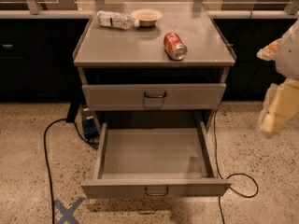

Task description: Close middle drawer

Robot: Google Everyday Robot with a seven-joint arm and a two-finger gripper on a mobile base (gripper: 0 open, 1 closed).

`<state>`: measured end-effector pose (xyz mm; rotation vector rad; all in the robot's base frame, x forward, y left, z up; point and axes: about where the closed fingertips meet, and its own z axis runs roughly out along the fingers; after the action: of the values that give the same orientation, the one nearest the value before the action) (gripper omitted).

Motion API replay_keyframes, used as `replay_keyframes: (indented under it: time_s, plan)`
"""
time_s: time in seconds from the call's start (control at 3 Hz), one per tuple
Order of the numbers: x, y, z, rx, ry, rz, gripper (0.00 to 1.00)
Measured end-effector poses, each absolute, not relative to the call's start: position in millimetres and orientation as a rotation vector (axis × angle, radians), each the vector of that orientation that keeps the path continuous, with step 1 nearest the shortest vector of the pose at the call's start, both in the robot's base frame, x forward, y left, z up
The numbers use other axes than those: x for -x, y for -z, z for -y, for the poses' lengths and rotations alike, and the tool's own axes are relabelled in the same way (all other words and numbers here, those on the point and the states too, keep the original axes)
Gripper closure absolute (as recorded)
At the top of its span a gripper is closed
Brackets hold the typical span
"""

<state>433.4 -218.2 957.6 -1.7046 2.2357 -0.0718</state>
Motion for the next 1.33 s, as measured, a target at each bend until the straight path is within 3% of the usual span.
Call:
replay_keyframes:
  time_s: [0.67,1.33]
  plan:
    - [-416.8,-851.7,211.3,1.668,-0.252,-2.246,0.00]
    - [-377.8,-727.8,164.6,1.711,-0.720,-2.176,0.00]
